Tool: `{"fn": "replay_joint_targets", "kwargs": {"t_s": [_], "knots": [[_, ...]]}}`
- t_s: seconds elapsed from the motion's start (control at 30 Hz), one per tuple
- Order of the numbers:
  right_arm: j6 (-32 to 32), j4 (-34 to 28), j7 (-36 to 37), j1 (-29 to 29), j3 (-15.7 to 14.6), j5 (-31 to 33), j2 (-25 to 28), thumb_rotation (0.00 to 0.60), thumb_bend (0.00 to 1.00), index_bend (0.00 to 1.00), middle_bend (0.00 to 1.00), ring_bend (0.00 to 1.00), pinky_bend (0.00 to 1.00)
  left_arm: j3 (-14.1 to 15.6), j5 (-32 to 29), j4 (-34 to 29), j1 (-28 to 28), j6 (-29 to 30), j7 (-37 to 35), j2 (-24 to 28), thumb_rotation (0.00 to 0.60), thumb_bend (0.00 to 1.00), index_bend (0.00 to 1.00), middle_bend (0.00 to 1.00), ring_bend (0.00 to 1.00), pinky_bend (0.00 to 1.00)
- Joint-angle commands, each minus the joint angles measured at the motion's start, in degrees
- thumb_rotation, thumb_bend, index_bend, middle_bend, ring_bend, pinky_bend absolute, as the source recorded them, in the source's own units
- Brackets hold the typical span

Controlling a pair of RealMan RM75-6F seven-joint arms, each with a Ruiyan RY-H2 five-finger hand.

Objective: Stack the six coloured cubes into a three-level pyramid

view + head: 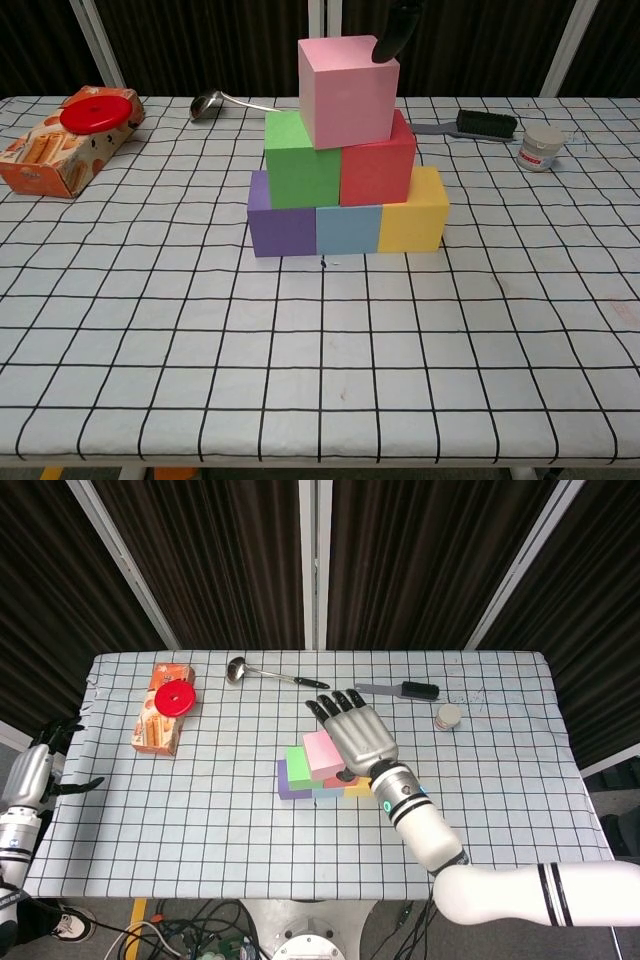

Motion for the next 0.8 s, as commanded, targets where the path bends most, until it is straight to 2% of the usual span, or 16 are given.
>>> {"fn": "replay_joint_targets", "kwargs": {"t_s": [0.03, 0.13, 0.3, 0.63, 0.8], "knots": [[-17.66, 8.02, 18.18, -9.95, -1.55, -16.6, 2.44, 0.6, 0.04, 0.0, 0.04, 0.0, 0.0, -0.08, 0.46, -0.13, -0.1, 0.82, 1.12, -0.18, 0.6, 0.0, 0.12, 0.18, 0.03, 0.11], [-23.83, 11.84, 25.12, -12.18, -1.16, -22.9, 2.69, 0.6, 0.04, 0.0, 0.04, 0.0, 0.0, 0.01, 1.43, -0.19, -0.05, 2.1, 2.11, -0.32, 0.6, 0.0, 0.12, 0.18, 0.03, 0.11], [-28.01, 15.15, 33.05, -14.24, -1.09, -31.58, 3.09, 0.6, 0.03, 0.0, 0.06, 0.0, 0.0, 0.33, 2.36, -0.02, 0.06, 3.41, 3.81, -0.6, 0.6, 0.0, 0.12, 0.18, 0.03, 0.11], [-29.96, 19.19, 43.85, -14.13, -2.73, -40.28, 2.13, 0.6, 0.04, 0.0, 0.16, 0.0, 0.0, 0.65, 3.25, 0.47, -0.36, 4.59, 7.12, -1.89, 0.6, 0.0, 0.12, 0.18, 0.03, 0.11], [-30.13, 20.09, 47.82, -13.27, -3.25, -43.73, 1.74, 0.6, 0.05, 0.0, 0.17, 0.0, 0.0, 0.85, 3.39, 0.31, -0.29, 4.87, 7.62, -1.88, 0.6, 0.0, 0.12, 0.18, 0.03, 0.11]]}}
